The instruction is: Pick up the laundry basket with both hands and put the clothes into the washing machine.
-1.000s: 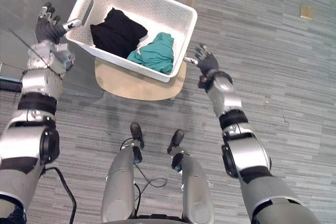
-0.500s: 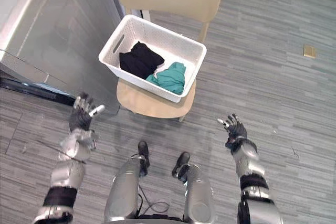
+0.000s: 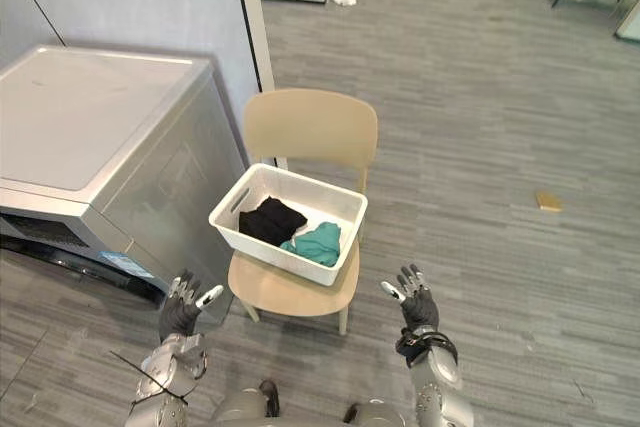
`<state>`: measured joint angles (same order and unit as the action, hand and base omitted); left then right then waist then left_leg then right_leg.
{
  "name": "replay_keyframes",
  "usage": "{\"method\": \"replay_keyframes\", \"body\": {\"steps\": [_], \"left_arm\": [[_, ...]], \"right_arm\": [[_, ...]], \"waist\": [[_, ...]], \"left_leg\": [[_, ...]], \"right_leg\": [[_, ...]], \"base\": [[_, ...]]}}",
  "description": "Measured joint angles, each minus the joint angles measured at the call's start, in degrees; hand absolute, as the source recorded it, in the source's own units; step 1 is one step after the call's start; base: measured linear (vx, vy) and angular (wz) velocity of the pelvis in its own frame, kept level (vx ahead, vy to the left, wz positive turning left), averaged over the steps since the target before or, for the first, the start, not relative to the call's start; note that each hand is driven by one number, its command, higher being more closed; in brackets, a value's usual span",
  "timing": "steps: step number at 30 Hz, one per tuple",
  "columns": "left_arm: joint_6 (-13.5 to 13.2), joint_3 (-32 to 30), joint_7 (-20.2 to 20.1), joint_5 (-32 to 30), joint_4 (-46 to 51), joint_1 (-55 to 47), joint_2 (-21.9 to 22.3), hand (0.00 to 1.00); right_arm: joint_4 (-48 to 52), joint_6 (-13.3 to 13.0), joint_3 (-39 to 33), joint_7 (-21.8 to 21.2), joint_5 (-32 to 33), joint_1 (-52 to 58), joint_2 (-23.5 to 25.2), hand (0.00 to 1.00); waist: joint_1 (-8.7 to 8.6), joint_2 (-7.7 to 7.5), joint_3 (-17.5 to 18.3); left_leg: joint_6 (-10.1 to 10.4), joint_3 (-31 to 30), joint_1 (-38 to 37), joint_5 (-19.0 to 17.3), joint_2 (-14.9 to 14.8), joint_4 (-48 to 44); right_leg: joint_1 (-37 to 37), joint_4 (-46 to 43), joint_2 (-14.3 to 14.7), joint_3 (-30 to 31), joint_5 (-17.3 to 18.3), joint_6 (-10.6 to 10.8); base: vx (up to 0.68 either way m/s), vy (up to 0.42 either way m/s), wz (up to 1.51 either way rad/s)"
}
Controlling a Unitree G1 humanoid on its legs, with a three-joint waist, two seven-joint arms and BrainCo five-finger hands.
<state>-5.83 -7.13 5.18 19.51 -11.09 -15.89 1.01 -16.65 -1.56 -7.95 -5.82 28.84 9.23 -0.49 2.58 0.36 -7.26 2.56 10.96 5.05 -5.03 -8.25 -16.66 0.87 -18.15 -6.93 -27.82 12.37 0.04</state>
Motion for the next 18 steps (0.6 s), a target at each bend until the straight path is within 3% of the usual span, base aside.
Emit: {"method": "replay_keyframes", "body": {"steps": [4, 8, 10, 12, 14, 16, 17, 18], "left_arm": [[0.5, -2.1, 1.4, -0.8, -0.2, -1.9, 0.2, 0.0], [0.5, -2.5, 1.5, -3.3, -0.3, -2.0, -0.1, 0.0], [0.5, -2.6, 1.6, -5.2, -0.3, -2.1, 0.0, 0.0], [0.4, -3.2, 2.5, -6.8, -0.3, -2.0, 0.0, 0.0], [0.4, -4.3, 2.8, -6.8, -0.3, -1.3, 0.0, 0.0], [0.1, -4.8, 4.1, -6.6, -0.3, 0.4, 0.0, 0.0], [0.1, -4.6, 5.2, -6.3, -0.3, 2.1, 0.1, 0.0], [0.0, -4.4, 5.3, -6.1, -0.3, 3.0, 0.2, 0.0]], "right_arm": [[-0.4, -0.9, 2.3, 1.4, 3.9, -0.2, 0.0, 0.0], [-3.0, -0.9, 2.2, 2.3, 4.2, -2.4, -1.4, 0.0], [-3.1, -1.0, 1.8, 3.1, 4.3, -3.1, -2.4, 0.0], [-2.8, -1.5, 1.6, 3.5, 4.3, -4.5, -3.0, 0.0], [-1.9, -2.2, 1.7, 3.5, 4.1, -4.6, -3.1, 0.0], [-1.9, -2.5, 1.6, 4.2, 3.8, -4.6, -4.0, 0.0], [-1.9, -2.7, 1.3, 4.5, 3.8, -4.7, -5.1, 0.0], [-1.9, -2.9, 1.0, 4.5, 3.8, -4.8, -5.6, 0.0]], "waist": [[1.44, 1.22, 0.9], [1.5, 2.58, 0.8], [1.52, 1.83, 0.7], [1.47, 2.34, 0.8], [1.14, 1.6, 1.1], [-0.12, 0.07, 2.1], [-0.83, 0.08, 3.2], [-1.45, 0.32, 3.4]], "left_leg": [[-0.1, -2.4, 0.0, -2.1, -1.5, -4.3], [-1.5, -2.3, 2.4, -1.5, -2.2, -8.6], [-3.9, 0.1, 2.0, 0.0, -1.9, -7.2], [-4.1, 2.3, 3.1, -1.7, -5.6, -16.0], [-4.1, 2.6, 2.3, -1.7, -8.4, -17.6], [-3.0, 1.6, 1.8, -1.0, -12.0, -15.2], [-1.1, 0.7, 2.5, 0.3, -14.5, -11.5], [0.0, -0.1, 2.7, 1.0, -15.4, -10.0]], "right_leg": [[4.3, 3.5, 2.4, -1.3, -0.5, -0.1], [6.3, 3.9, 2.8, -4.6, 0.4, -0.4], [6.8, 5.2, 1.4, -6.2, -0.8, -1.4], [7.0, 5.3, 0.3, -6.8, -2.4, -1.5], [6.7, 5.3, -1.5, -7.0, -3.0, -0.7], [5.0, 3.9, -5.1, -8.4, -3.5, 0.6], [2.3, 0.6, -7.9, -9.7, -3.0, 1.9], [1.3, -1.0, -8.9, -10.2, -2.8, 2.2]], "base": [[-0.01, 0.0, 0.24], [-0.04, 0.011, 0.47], [-0.07, 0.029, 0.36], [-0.07, 0.058, 0.04], [-0.04, 0.085, 0.07], [0.02, 0.201, 0.48], [0.08, 0.317, 0.69], [0.1, 0.327, 0.73]]}}
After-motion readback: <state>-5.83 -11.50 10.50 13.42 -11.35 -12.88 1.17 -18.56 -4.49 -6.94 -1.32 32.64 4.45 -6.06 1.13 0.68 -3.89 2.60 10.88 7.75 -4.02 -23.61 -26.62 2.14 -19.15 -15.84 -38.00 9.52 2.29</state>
